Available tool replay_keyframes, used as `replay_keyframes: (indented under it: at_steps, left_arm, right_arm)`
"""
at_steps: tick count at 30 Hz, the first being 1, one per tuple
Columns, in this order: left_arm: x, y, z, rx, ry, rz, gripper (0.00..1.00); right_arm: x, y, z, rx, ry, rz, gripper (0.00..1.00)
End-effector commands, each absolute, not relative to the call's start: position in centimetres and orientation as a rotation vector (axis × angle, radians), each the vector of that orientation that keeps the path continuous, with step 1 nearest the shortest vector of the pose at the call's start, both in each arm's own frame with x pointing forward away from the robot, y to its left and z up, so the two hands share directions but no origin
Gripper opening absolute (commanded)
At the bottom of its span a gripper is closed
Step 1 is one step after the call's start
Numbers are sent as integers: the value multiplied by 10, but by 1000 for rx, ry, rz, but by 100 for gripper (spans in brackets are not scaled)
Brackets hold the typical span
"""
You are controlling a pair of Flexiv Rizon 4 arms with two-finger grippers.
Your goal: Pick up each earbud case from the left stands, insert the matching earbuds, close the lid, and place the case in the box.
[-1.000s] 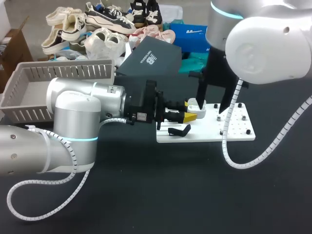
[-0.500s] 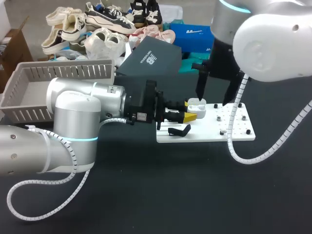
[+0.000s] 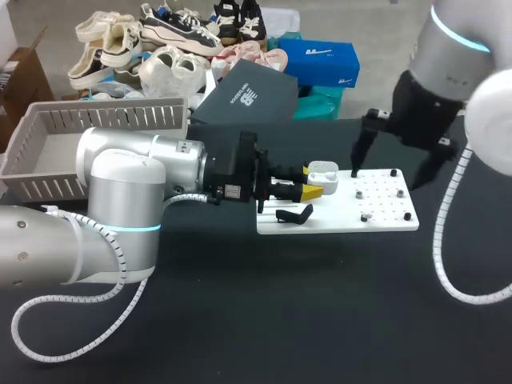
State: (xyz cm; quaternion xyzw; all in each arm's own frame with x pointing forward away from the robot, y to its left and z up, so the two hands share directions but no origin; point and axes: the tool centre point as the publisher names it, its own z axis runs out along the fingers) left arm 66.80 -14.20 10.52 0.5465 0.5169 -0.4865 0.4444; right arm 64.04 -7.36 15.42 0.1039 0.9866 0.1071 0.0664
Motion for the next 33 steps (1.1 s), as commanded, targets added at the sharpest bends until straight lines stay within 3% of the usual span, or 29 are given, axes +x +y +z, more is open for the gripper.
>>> replay_keyframes:
  at_steps: [1, 3, 5, 8, 9, 12, 14, 28, 33]
  left_arm:
    - [668, -142, 105, 1355, 1281, -1205, 0]
    - [668, -142, 105, 1355, 1281, -1205, 0]
    - [668, -142, 105, 1355, 1281, -1205, 0]
    - [668, -142, 105, 1355, 1281, -1205, 0]
    - [668, -142, 105, 1355, 1281, -1205, 0]
    - [668, -142, 105, 1355, 1281, -1205, 0]
    - [668, -142, 105, 1355, 1281, -1205, 0]
    - [668, -142, 105, 1355, 1281, -1205, 0]
    - [668, -142, 105, 1355, 1281, -1205, 0]
  right_arm:
    - [638, -89, 137, 306, 2922, 395, 98]
    - [639, -92, 131, 291, 2923, 388, 94]
    - [640, -93, 125, 259, 2928, 378, 82]
    - [643, -93, 118, 226, 2934, 378, 82]
    - [644, -92, 114, 202, 2936, 368, 76]
    - [647, -90, 105, 173, 2937, 360, 73]
    - [649, -90, 100, 156, 2938, 359, 65]
    - [667, -81, 68, 109, 2968, 299, 62]
    - [671, -78, 56, 127, 2964, 292, 56]
